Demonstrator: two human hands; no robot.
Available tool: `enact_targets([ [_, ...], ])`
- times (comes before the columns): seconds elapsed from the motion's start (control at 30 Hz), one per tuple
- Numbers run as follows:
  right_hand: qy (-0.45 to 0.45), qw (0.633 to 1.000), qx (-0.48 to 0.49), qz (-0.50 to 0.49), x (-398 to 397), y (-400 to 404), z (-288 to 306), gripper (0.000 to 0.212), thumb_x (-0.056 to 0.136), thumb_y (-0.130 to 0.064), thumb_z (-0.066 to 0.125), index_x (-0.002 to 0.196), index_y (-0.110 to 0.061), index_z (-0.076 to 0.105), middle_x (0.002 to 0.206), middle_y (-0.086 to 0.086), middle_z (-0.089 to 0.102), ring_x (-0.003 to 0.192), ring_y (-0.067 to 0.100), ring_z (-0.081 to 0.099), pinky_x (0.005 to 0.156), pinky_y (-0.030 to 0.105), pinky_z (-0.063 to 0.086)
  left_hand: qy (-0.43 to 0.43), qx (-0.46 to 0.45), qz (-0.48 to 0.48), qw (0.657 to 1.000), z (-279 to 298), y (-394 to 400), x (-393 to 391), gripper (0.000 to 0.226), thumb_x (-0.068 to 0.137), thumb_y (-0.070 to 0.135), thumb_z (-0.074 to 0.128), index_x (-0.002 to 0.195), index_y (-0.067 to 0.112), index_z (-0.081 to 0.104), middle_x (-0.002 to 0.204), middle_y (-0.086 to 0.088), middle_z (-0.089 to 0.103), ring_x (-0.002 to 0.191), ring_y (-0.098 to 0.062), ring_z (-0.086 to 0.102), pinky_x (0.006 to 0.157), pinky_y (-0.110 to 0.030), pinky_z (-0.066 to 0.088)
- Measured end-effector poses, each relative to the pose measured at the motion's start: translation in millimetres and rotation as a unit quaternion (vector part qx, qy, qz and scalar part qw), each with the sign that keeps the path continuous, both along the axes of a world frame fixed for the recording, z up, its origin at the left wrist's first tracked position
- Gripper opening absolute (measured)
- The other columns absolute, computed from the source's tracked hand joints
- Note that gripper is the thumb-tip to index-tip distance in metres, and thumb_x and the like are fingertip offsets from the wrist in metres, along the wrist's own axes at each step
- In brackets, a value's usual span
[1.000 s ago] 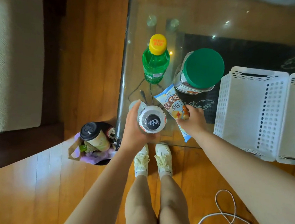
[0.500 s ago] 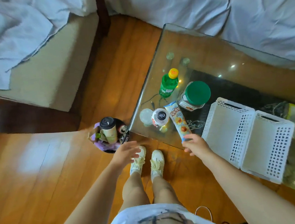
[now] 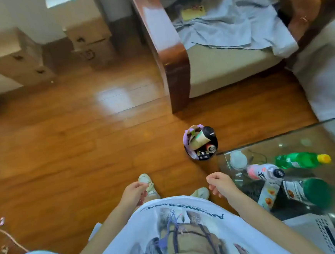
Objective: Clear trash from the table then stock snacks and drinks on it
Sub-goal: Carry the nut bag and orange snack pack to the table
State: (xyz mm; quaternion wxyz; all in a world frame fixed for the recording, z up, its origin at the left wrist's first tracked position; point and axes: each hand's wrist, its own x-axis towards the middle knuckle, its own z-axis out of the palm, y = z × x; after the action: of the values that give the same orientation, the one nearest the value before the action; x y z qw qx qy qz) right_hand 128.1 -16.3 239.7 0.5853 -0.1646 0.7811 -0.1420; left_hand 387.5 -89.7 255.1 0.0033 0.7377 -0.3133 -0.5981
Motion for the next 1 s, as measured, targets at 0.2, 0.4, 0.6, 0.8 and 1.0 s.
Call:
enact_targets([
  [0.2,-0.007,0.986,-0.013,0.166,102,-83,10,0.010,0.092,-0.019,0.051,0.083,-0.020,0.057,0.068,0.001,0.059,0.053,0.011,0.051,0.041,0.016,0.039,-0.030,0.030,0.244,0.969,-6,56,135,0.021,0.093,0.007,0.051,0.073,0.007,0.055,0.064,-0.010,0.052,0.055,-0.018,0.043,0.053,-0.025,0.034],
  [0.4,-0.033,0.978,0.003,0.205,208,-137,10,0.008,0.094,-0.017,0.049,0.099,-0.014,0.053,0.072,0.004,0.057,0.059,0.014,0.052,0.044,0.016,0.040,0.011,0.093,0.428,0.899,-20,88,253,0.029,0.094,0.001,0.045,0.065,0.000,0.049,0.053,-0.011,0.050,0.048,-0.020,0.047,0.049,-0.024,0.036],
  [0.6,-0.001,0.976,0.036,0.213,280,-171,8,0.012,0.094,-0.019,0.051,0.103,-0.011,0.055,0.083,0.009,0.060,0.068,0.018,0.058,0.050,0.023,0.046,-0.006,0.078,0.508,0.858,-19,53,318,0.018,0.094,0.012,0.052,0.078,0.003,0.054,0.070,-0.008,0.053,0.057,-0.018,0.045,0.053,-0.026,0.034],
  [0.8,0.053,0.973,0.072,0.211,329,-221,-4,0.007,0.091,-0.018,0.054,0.095,-0.013,0.058,0.078,0.012,0.061,0.054,0.017,0.051,0.048,0.023,0.041,0.017,0.017,0.477,0.878,-15,-26,356,0.017,0.095,0.019,0.050,0.109,0.012,0.057,0.087,-0.005,0.061,0.064,-0.012,0.051,0.055,-0.021,0.042],
  [1.0,0.061,0.962,0.090,0.251,390,-306,-26,0.006,0.091,-0.016,0.055,0.092,-0.011,0.058,0.075,0.013,0.058,0.056,0.019,0.051,0.053,0.030,0.045,0.049,0.004,0.490,0.871,-25,-77,399,0.017,0.095,0.023,0.051,0.109,0.017,0.058,0.084,0.001,0.062,0.071,-0.011,0.055,0.059,-0.021,0.045],
])
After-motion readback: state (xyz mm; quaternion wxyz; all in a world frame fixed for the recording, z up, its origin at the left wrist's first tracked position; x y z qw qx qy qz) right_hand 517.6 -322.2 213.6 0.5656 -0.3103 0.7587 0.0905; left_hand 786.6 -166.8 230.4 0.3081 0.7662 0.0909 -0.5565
